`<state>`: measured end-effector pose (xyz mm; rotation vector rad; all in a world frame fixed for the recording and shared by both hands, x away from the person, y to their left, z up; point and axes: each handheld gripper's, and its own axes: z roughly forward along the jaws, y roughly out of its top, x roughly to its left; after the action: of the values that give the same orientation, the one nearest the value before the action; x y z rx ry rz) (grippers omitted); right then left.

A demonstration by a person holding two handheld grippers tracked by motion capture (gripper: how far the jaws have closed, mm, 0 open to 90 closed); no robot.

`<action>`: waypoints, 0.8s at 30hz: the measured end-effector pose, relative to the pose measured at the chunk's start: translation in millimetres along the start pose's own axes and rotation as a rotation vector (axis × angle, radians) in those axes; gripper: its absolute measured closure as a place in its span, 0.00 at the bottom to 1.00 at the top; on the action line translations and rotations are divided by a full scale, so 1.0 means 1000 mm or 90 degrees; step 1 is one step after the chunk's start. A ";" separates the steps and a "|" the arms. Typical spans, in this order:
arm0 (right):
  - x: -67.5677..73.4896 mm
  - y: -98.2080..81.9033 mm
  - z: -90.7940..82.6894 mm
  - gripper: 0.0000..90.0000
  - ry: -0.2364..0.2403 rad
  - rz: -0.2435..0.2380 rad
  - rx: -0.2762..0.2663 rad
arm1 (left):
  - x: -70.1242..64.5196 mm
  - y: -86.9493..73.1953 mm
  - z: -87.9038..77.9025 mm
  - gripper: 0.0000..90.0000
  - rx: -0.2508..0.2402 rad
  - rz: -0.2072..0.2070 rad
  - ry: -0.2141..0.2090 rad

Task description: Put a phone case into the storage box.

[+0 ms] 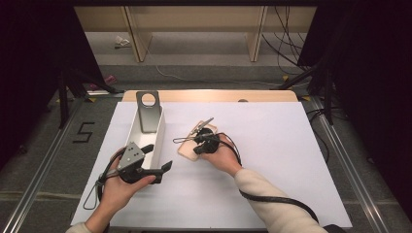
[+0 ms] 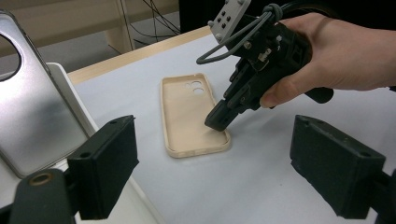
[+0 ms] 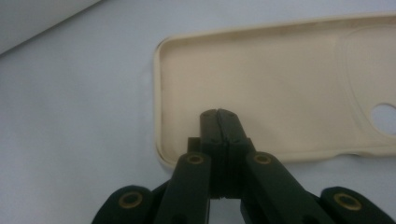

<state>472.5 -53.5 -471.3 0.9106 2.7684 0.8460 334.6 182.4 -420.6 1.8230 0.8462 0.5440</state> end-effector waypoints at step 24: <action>-0.021 -0.026 -0.022 1.00 -0.027 -0.007 0.037 | -0.003 0.000 0.002 0.16 0.003 0.007 -0.006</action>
<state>471.0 -93.3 -468.3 0.9105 2.7723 0.7403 334.1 178.9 -421.2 1.8334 0.8323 0.5404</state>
